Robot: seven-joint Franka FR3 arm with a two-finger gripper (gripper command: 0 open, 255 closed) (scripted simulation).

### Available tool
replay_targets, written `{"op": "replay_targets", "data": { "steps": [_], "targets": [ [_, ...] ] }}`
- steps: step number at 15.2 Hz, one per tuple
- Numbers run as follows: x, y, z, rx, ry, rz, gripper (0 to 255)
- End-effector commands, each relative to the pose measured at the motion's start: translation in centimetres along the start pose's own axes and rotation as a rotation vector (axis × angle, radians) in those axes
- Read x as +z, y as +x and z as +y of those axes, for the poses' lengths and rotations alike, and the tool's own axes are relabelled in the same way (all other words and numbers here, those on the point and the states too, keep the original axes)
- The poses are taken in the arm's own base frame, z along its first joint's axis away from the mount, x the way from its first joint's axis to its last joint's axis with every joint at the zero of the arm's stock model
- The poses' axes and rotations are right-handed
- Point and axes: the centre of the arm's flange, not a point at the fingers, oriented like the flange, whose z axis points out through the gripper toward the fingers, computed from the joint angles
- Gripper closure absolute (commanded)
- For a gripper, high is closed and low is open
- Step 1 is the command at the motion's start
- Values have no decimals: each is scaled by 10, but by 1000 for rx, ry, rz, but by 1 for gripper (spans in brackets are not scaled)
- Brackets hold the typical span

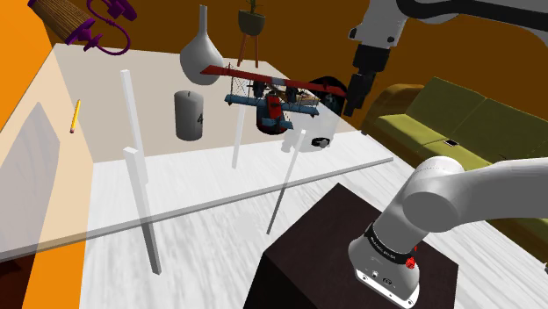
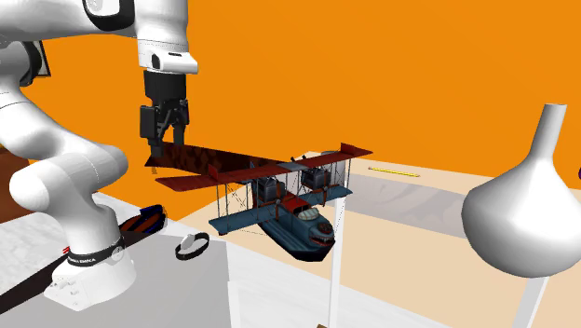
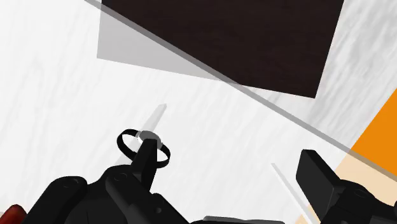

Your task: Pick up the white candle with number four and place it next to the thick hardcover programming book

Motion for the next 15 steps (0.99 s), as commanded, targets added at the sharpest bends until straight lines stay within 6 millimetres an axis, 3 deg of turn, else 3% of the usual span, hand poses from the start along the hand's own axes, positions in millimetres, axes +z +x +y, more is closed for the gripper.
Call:
{"op": "replay_targets", "data": {
  "steps": [1, 15],
  "targets": [
    [0, 0, 0, 0, 0, 0, 0],
    [18, 147, -86, -167, -51, 118, 0]
  ]
}}
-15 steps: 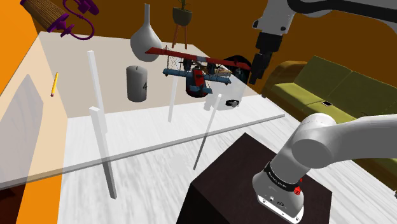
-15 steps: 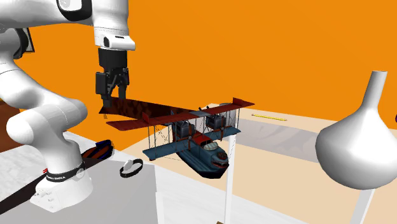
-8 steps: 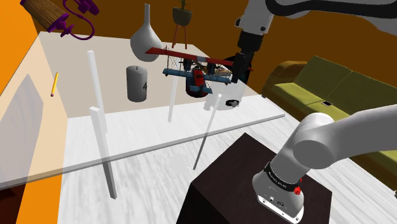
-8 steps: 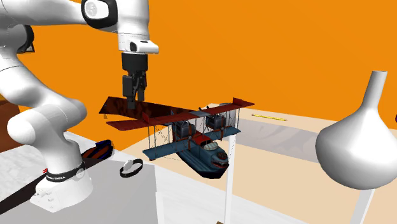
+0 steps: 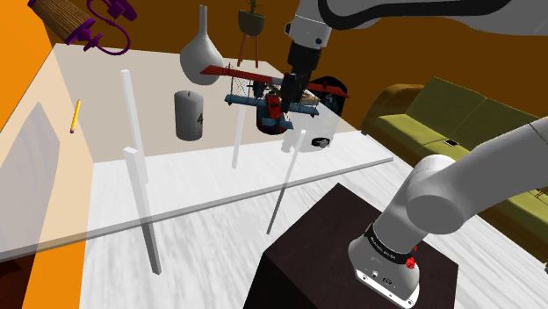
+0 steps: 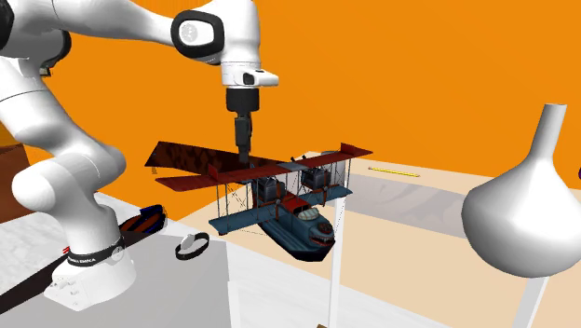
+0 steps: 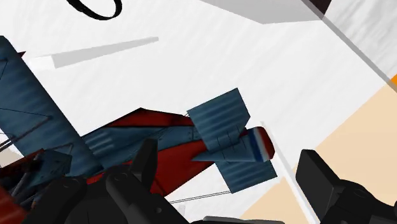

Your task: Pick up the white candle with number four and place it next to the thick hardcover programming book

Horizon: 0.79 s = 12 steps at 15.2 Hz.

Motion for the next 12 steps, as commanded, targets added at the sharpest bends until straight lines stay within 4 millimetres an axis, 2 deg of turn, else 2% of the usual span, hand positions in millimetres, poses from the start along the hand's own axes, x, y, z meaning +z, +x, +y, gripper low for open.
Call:
{"op": "replay_targets", "data": {
  "steps": [1, 12],
  "targets": [
    [2, 22, -11, -25, -7, 18, 0],
    [16, 137, -79, -156, -47, 111, 0]
  ]
}}
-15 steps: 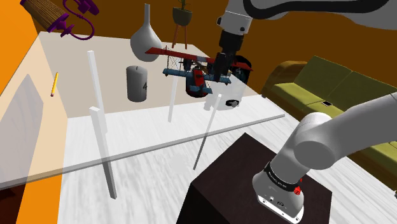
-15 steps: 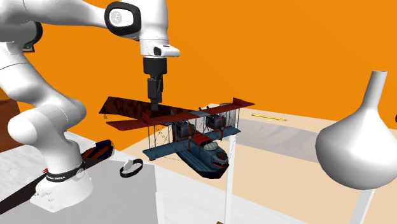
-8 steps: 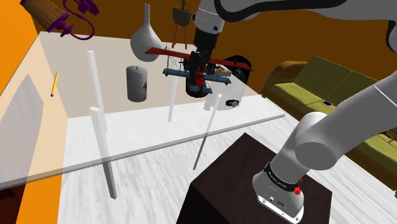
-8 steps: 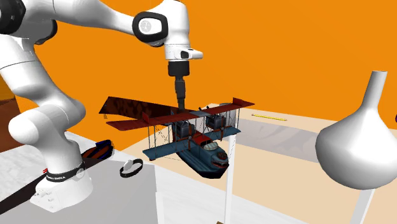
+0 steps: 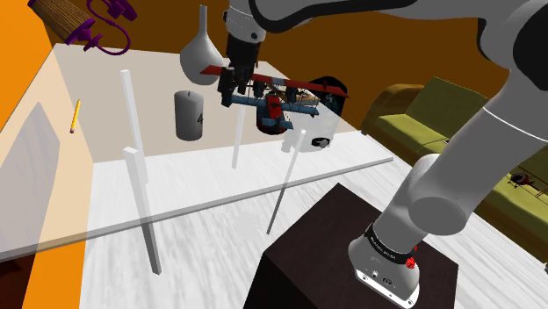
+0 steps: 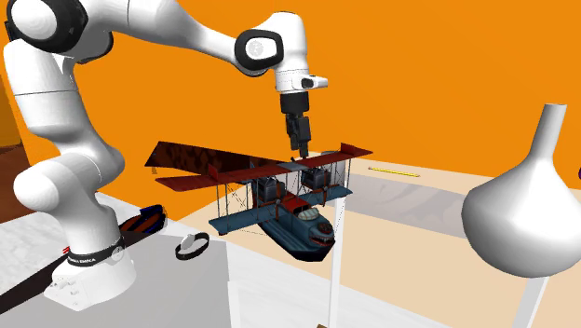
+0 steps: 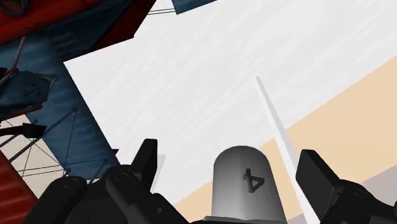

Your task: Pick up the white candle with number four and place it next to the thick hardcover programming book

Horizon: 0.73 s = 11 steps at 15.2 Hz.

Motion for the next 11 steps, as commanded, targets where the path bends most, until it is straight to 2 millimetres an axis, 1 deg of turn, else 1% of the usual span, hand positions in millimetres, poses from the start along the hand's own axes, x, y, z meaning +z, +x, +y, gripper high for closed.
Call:
{"op": "replay_targets", "data": {
  "steps": [1, 6, 7, 11],
  "targets": [
    [6, 22, -9, -24, -7, 18, 0],
    [13, 75, -39, -84, -25, 60, 0],
    [13, 77, -39, -86, -26, 61, 0],
    [34, 78, -39, -86, -26, 61, 0]
  ]
}}
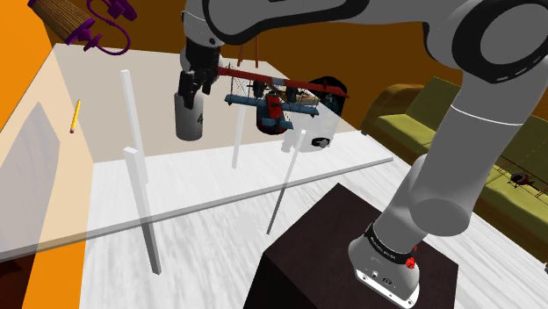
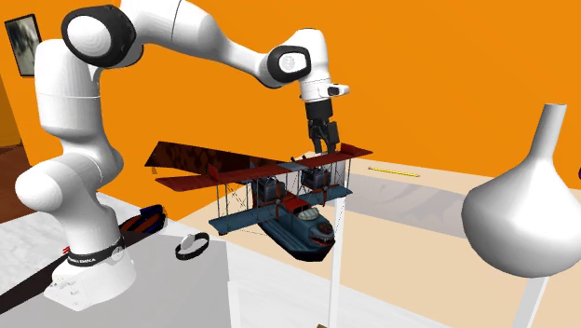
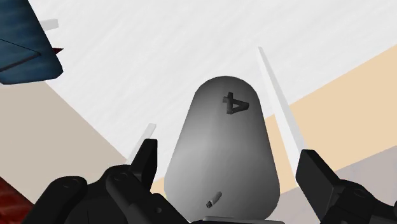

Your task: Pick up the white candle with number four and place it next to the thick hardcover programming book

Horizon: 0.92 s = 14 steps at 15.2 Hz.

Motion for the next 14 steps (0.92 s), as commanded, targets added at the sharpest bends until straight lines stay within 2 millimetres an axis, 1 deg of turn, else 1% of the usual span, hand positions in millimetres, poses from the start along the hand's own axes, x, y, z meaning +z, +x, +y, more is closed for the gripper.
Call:
{"op": "replay_targets", "data": {
  "steps": [1, 3, 11, 12, 14],
  "targets": [
    [11, 0, 0, 0, 0, 1, 0],
    [24, 0, 0, 0, 0, 1, 0],
    [24, 0, 0, 0, 0, 1, 0],
    [24, 0, 0, 0, 0, 1, 255],
    [24, 0, 0, 0, 0, 1, 255]
  ]
}}
